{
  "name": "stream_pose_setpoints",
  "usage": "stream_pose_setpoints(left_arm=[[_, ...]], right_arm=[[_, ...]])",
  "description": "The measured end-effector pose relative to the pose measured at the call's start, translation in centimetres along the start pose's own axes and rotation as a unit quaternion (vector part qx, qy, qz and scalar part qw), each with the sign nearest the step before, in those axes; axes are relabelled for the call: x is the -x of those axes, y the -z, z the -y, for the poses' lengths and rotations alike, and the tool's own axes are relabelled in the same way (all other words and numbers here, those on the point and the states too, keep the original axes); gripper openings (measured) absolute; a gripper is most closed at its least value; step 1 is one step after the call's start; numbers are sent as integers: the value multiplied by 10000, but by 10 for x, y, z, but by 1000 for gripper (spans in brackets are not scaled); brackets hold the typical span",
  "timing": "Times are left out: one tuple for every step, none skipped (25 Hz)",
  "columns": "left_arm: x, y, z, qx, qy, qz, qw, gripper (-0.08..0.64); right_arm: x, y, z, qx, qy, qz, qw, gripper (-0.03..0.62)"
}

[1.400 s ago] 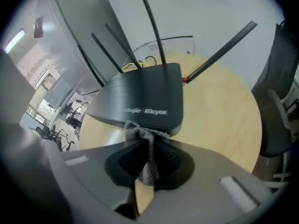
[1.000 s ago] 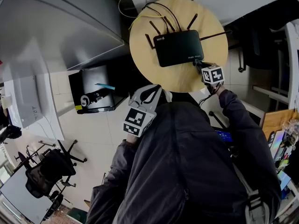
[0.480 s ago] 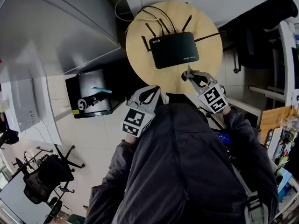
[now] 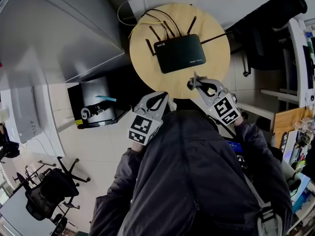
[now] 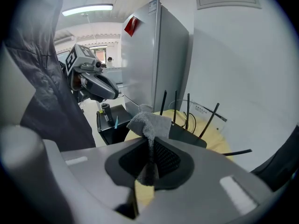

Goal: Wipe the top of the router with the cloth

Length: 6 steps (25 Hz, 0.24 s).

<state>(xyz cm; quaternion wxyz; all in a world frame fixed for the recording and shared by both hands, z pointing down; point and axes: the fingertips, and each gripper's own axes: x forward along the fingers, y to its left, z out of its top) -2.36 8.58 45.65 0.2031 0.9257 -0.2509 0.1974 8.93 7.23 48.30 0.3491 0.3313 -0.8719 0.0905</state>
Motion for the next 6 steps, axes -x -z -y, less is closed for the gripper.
stream_pose_setpoints(left_arm=[[1,1,0,-5,2,2,10000,0],[2,1,1,-8,3,2,10000,0],[2,2,1,-9,3,-1,10000,0],[3,3,2,-11,4,-4,10000,0],[4,4,3,-13,6,-5,10000,0],[5,5,4,-16,8,-5,10000,0]], right_arm=[[1,0,-1,-3,3,5,10000,28],[1,0,-2,-7,4,5,10000,28],[2,1,-4,-13,4,1,10000,28],[2,2,-5,-20,6,-4,10000,28],[3,3,-7,-28,9,-10,10000,28],[4,4,-8,-36,12,-15,10000,28]])
